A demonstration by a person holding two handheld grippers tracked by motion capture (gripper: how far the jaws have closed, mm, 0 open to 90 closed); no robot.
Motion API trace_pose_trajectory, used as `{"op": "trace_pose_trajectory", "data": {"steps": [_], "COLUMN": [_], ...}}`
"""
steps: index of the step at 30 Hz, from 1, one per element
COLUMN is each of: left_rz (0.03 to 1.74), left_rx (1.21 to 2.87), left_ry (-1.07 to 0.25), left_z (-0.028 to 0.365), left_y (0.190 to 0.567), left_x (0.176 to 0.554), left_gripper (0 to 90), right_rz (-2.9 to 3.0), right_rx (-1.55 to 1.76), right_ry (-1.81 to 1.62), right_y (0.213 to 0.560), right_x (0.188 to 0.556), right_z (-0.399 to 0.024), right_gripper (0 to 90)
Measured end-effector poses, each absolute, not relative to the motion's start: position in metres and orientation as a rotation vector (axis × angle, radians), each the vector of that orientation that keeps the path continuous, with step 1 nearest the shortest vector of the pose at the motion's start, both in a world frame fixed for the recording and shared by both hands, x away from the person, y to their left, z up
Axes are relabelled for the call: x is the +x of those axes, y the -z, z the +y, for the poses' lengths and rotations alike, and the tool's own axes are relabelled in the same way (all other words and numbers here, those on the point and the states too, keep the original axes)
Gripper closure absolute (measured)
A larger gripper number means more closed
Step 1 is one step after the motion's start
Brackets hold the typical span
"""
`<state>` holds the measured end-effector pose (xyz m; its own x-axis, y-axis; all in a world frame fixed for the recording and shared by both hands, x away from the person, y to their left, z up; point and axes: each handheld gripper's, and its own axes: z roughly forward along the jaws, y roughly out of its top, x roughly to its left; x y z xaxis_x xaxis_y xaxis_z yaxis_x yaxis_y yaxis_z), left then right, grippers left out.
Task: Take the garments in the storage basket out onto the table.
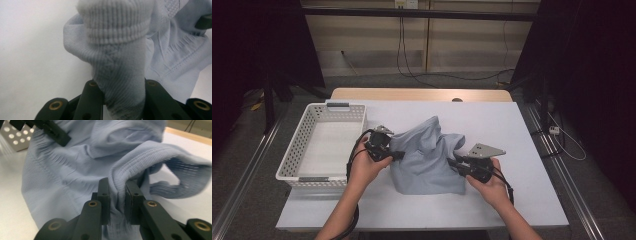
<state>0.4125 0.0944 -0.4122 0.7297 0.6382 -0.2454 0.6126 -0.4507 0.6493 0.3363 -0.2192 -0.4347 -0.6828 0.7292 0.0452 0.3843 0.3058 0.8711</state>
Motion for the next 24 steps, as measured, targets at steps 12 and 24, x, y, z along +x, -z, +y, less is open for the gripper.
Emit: {"op": "trace_pose_trajectory", "data": {"steps": [12, 24], "left_rz": [0.949, 0.964], "left_rx": [2.207, 2.113], "left_ry": [-0.034, -0.125], "left_z": [0.091, 0.098], "left_y": [0.420, 0.402], "left_x": [0.412, 0.424], "left_gripper": [77.9, 37.1], "right_rz": [2.338, 2.352], "right_rx": [0.949, 0.949], "right_ry": [-1.258, -1.261], "right_y": [0.452, 0.456], "right_x": [0.333, 0.333], "right_z": [-0.199, -0.198], "right_gripper": [78.1, 78.4]}}
